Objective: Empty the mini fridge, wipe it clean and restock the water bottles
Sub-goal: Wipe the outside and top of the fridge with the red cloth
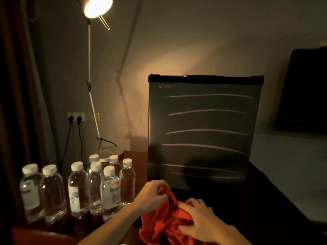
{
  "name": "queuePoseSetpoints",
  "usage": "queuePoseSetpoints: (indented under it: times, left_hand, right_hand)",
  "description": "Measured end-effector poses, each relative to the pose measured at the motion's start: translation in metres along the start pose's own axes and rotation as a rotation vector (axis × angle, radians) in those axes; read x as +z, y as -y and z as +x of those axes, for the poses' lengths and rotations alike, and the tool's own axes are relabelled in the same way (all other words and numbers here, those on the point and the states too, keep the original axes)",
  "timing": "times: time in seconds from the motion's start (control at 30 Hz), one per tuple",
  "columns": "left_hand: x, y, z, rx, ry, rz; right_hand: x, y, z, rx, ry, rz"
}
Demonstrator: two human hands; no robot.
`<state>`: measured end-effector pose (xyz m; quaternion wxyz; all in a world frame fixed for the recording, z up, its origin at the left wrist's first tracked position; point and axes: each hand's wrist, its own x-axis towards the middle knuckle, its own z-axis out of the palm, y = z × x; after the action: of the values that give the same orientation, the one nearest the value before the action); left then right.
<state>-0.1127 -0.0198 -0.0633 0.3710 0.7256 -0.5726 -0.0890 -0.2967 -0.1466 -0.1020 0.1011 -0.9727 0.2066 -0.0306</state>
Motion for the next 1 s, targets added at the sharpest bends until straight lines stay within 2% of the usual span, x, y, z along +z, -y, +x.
queuePoseSetpoints:
  times: [0.1, 0.17, 0.3, 0.43, 0.57, 0.67, 0.77, 0.9, 1.0]
  left_hand:
    - [0.005, 0.002, 0.005, -0.008, 0.139, -0.018]
    - [0.007, -0.001, 0.007, 0.02, 0.141, -0.034]
    - [-0.004, -0.003, 0.008, 0.071, -0.16, -0.055]
    - [-0.028, -0.01, 0.02, 0.076, -0.439, -0.154]
    - [-0.054, -0.023, 0.038, 0.102, -0.59, -0.175]
    - [-0.069, -0.03, 0.049, 0.13, -0.647, -0.078]
    - [-0.081, -0.033, 0.059, 0.112, -0.66, 0.012]
    - [-0.09, -0.033, 0.07, 0.111, -0.67, 0.034]
    - [-0.09, -0.028, 0.075, 0.107, -0.666, 0.018]
  right_hand:
    - [-0.004, 0.007, 0.001, 0.025, 0.018, 0.039]
    - [-0.004, 0.009, 0.003, -0.002, -0.073, 0.063]
    - [-0.015, 0.011, 0.009, -0.042, -0.472, 0.191]
    - [-0.069, 0.023, 0.017, -0.161, -0.866, 0.407]
    - [-0.15, 0.043, 0.033, -0.218, -1.185, 0.283]
    - [-0.2, 0.056, 0.051, -0.226, -1.331, 0.159]
    - [-0.232, 0.069, 0.08, -0.161, -1.331, -0.039]
    - [-0.221, 0.07, 0.131, -0.063, -1.037, -0.347]
    - [-0.181, 0.058, 0.151, -0.064, -0.94, -0.45]
